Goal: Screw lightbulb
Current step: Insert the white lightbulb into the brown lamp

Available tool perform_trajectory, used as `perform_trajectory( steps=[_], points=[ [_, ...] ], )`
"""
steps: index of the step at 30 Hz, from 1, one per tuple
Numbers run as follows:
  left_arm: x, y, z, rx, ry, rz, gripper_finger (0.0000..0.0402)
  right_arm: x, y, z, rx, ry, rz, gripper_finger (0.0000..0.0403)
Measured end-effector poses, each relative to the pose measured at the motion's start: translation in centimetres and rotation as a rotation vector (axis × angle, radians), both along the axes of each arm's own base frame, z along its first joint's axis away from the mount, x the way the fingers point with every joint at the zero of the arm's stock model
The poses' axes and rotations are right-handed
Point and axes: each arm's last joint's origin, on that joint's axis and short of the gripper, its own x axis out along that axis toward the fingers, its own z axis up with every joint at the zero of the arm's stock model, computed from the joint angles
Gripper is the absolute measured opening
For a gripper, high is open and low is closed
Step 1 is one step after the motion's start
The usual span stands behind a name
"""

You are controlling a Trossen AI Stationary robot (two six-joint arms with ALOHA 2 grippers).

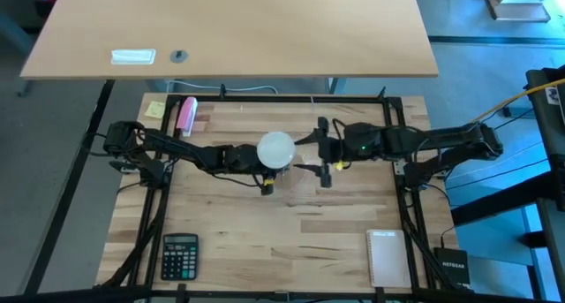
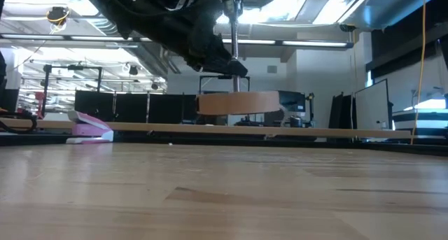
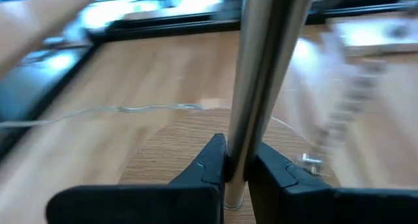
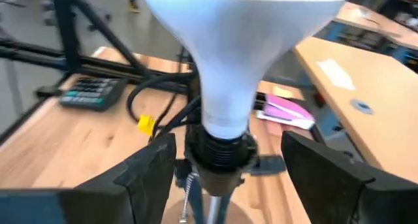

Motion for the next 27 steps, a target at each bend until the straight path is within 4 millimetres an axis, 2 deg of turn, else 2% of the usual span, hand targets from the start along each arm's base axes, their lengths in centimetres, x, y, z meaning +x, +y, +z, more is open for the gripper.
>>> perform_trajectory(
  steps=[3, 6, 14, 19, 27],
  points=[
    [0.0, -0.3, 0.0, -0.040, 0.002, -0.155, 0.0029, 0.0, -0.8, 0.1, 0.029, -0.010, 0.063, 0.0280],
    [0.0, -0.7, 0.0, -0.064, 0.001, -0.252, 0.0028, 0.9, -1.9, 0.1, 0.058, -0.054, 0.125, 0.0280],
    [0.0, -0.6, 0.0, -0.081, 0.011, -0.263, 0.0028, 4.0, -3.2, -1.3, 0.197, -0.136, 0.384, 0.0280],
    [0.0, -0.2, -0.1, -0.090, 0.012, -0.250, 0.0027, 5.1, -3.2, -2.0, 0.199, -0.166, 0.404, 0.0280],
    [-0.1, 0.5, -0.3, -0.114, 0.036, -0.184, 0.0030, 5.3, -3.4, -2.0, 0.191, -0.178, 0.305, 0.0280]
  ],
)
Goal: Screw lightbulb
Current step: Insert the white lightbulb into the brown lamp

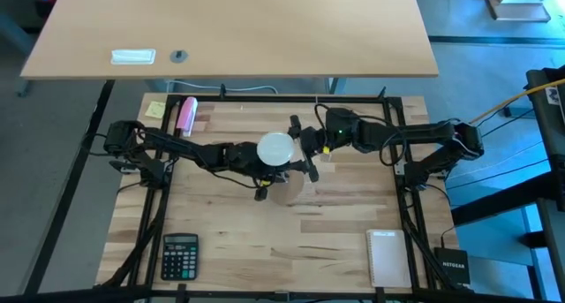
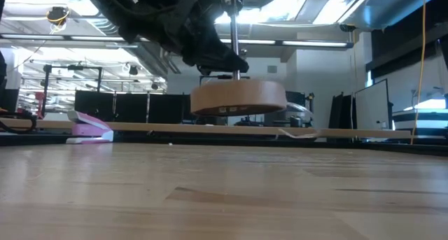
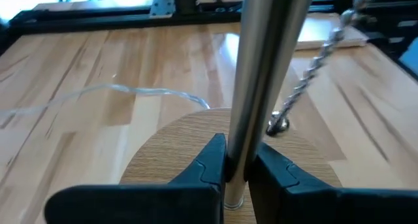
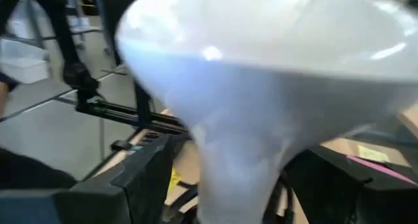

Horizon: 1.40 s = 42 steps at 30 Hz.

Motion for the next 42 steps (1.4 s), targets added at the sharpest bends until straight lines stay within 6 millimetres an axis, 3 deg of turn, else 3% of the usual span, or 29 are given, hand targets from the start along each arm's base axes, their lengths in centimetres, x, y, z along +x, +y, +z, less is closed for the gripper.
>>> perform_trajectory(
  steps=[5, 21, 25, 29, 36, 42],
  points=[
    [0.0, 0.4, -0.1, -0.010, 0.016, 0.028, 0.0027, 0.0, -0.2, -0.4, -0.007, 0.042, -0.062, 0.0280],
    [-0.1, 0.1, -0.2, 0.007, 0.023, -0.057, 0.0028, -0.1, 0.2, -0.4, -0.014, 0.033, 0.082, 0.0277],
    [-0.1, 0.1, -0.2, 0.012, 0.022, -0.060, 0.0027, -0.1, 0.2, -0.4, -0.014, 0.033, 0.086, 0.0240],
    [-0.1, 0.0, -0.2, 0.011, 0.022, -0.059, 0.0027, -0.1, 0.2, -0.5, -0.030, 0.036, 0.066, 0.0161],
    [-0.2, 0.2, -0.4, 0.016, 0.037, -0.004, 0.0027, -0.1, 0.0, -0.9, -0.075, 0.078, -0.037, 0.0156],
    [-0.2, 0.4, 0.0, 0.032, 0.025, 0.094, 0.0027, 0.0, 1.3, -0.8, -0.136, 0.085, -0.227, 0.0156]
  ],
)
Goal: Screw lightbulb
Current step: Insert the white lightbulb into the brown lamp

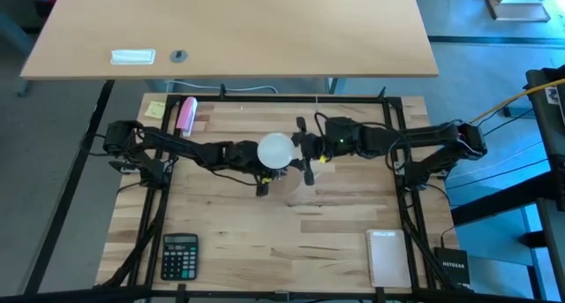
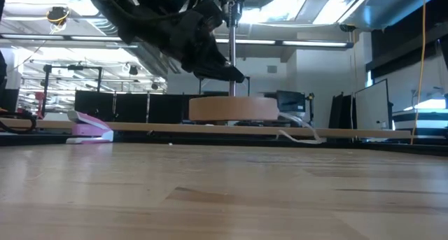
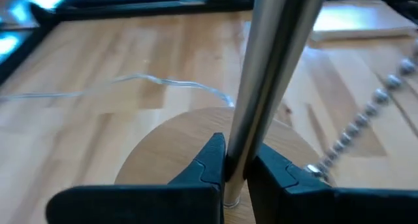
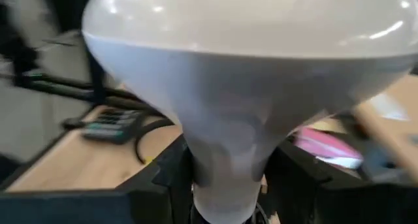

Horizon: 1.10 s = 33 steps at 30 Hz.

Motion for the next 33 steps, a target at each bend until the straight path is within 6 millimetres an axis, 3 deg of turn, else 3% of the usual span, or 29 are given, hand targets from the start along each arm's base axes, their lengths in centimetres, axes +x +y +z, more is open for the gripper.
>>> perform_trajectory(
  steps=[7, 15, 21, 28, 33],
  points=[
    [-0.7, -0.3, 1.7, 0.031, -0.047, 0.140, 0.0027, 0.1, 1.7, 0.5, -0.080, -0.044, -0.240, 0.0156],
    [-0.6, -0.3, 2.1, 0.017, -0.074, 0.219, 0.0027, -0.1, 2.8, 0.6, -0.102, -0.068, -0.401, 0.0156],
    [-0.6, -0.5, 2.4, 0.007, -0.111, 0.283, 0.0027, -0.2, 2.6, 0.7, -0.059, -0.083, -0.523, 0.0156],
    [-0.7, -0.4, 2.2, 0.036, -0.093, 0.342, 0.0027, 0.7, 2.5, -0.4, -0.066, -0.075, -0.576, 0.0156],
    [-0.9, -0.4, 1.8, 0.105, -0.037, 0.305, 0.0027, 0.9, 2.7, -0.4, -0.076, -0.077, -0.440, 0.0156]
  ],
)
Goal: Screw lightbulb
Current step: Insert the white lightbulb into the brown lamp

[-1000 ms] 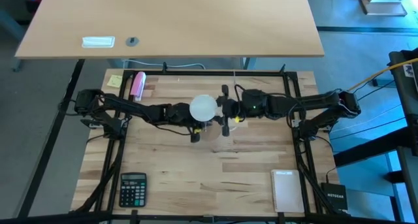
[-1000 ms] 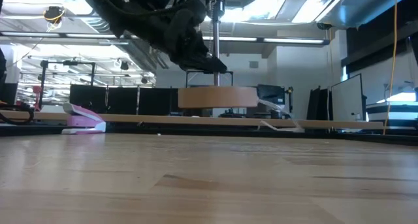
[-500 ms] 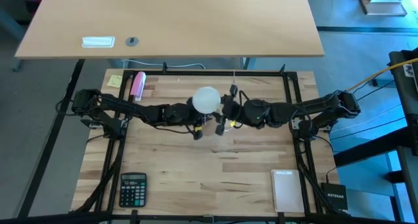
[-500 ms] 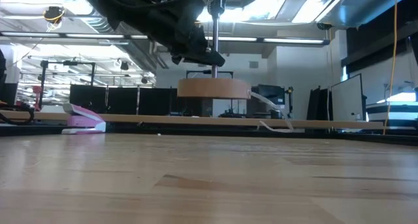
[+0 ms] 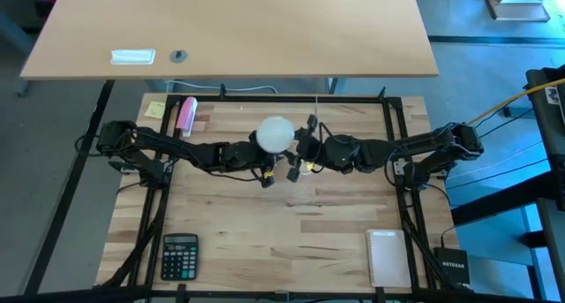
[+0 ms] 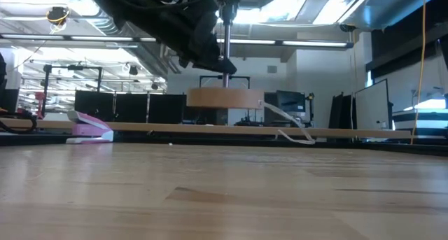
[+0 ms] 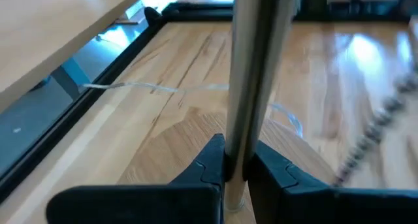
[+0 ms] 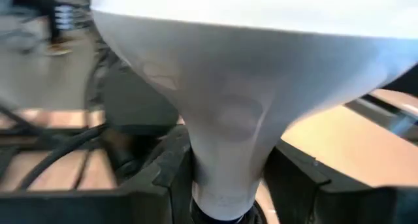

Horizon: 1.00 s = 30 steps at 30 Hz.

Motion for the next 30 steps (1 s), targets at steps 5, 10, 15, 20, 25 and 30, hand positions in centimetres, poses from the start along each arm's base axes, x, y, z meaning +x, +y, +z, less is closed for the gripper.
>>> perform_trajectory(
  steps=[5, 10, 15, 20, 25, 30],
  points=[
    [-0.11, -0.09, -0.17, 0.045, 0.044, -0.034, 0.0027, -0.15, 0.28, 0.06, -0.005, 0.021, 0.129, 0.0156],
    [-0.12, -0.07, -0.16, 0.052, 0.047, -0.035, 0.0027, -0.13, 0.32, 0.07, 0.000, 0.018, 0.143, 0.0156],
    [-0.02, -0.08, 0.07, 0.063, 0.039, -0.040, 0.0027, -0.03, 0.32, -0.18, 0.006, 0.024, 0.133, 0.0213],
    [-0.01, -0.07, 0.20, 0.063, 0.034, -0.039, 0.0026, -0.01, 0.34, -0.15, 0.013, 0.015, 0.133, 0.0290],
    [-0.05, -0.05, 0.12, 0.062, 0.038, -0.037, 0.0026, -0.01, 0.34, -0.12, 0.013, 0.014, 0.134, 0.0308],
    [-0.10, -0.04, 0.02, 0.058, 0.045, -0.033, 0.0026, -0.87, 0.40, 0.42, 0.024, 0.044, 0.176, 0.0300]
  ],
)
